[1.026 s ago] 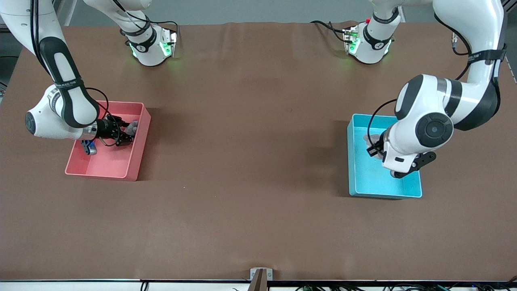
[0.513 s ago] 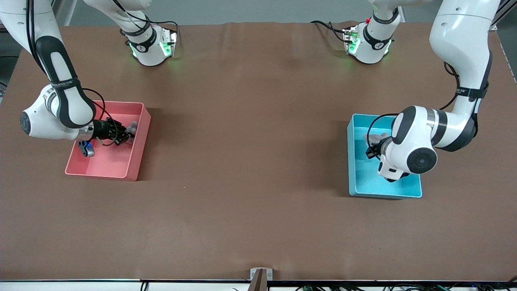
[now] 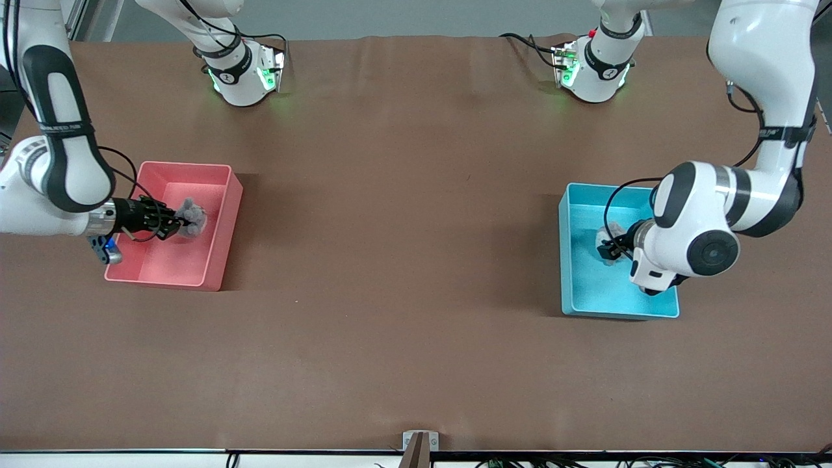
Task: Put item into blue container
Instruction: 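Release the plush into the blue box while the right gripper grasps the second plush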
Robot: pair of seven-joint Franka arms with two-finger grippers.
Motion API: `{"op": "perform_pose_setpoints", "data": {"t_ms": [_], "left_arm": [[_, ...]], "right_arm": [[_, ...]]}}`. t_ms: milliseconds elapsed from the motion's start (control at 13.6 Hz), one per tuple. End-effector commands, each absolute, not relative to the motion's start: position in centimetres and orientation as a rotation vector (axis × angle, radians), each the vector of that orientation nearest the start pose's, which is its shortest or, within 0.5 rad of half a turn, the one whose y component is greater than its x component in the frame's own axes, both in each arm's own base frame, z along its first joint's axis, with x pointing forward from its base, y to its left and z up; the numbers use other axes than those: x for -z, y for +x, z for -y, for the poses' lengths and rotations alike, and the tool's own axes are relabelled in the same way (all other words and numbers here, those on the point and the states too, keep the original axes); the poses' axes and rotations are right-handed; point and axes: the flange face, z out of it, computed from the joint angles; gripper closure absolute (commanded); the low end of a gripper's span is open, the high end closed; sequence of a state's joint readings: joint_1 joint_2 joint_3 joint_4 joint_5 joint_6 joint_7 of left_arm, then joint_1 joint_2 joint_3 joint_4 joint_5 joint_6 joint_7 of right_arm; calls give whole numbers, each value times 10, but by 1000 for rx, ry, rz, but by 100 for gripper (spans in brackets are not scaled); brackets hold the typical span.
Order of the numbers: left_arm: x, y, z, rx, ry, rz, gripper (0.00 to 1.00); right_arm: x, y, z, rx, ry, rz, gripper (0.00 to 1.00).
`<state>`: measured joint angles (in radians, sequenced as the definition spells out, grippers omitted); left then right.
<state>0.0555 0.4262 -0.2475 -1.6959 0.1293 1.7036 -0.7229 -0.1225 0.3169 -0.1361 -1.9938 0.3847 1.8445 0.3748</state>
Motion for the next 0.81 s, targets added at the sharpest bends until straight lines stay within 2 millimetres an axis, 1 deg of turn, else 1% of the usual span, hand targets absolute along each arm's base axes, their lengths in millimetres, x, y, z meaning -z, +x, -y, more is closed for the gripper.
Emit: {"op": "perform_pose_setpoints", "data": {"t_ms": [0,73,147,220,293,367,513,587,660,733], "left_arm": [[-395,608,114,-478,-2853,650,0],[-415,613,118,-455,-2867,648,0],[-431,618,123,-418,-2886,650,0],[-448,622,131,-379,-2911,645,0],[-458,624,135,-352,-2928,641,0],[-464,625,139,-335,-2942,628,0],[-470,622,155,-322,-2956,588,0],[-473,621,161,-315,-2965,574,0],[-477,622,163,-304,-2973,571,0],[-476,622,164,-306,-2973,569,0]], "right_arm": [[-326,565,78,-735,-2560,-1212,96],[-337,572,58,-750,-2556,-1264,96],[-348,578,34,-749,-2551,-1330,96],[-352,580,4,-760,-2551,-1373,96],[-356,580,-25,-763,-2549,-1414,96],[-361,580,-57,-762,-2532,-1467,96],[-364,580,-114,-723,-2485,-1559,96],[-365,577,-152,-682,-2484,-1602,96],[-366,573,-185,-635,-2472,-1645,96],[-365,568,-222,-578,-2454,-1684,96]]}}
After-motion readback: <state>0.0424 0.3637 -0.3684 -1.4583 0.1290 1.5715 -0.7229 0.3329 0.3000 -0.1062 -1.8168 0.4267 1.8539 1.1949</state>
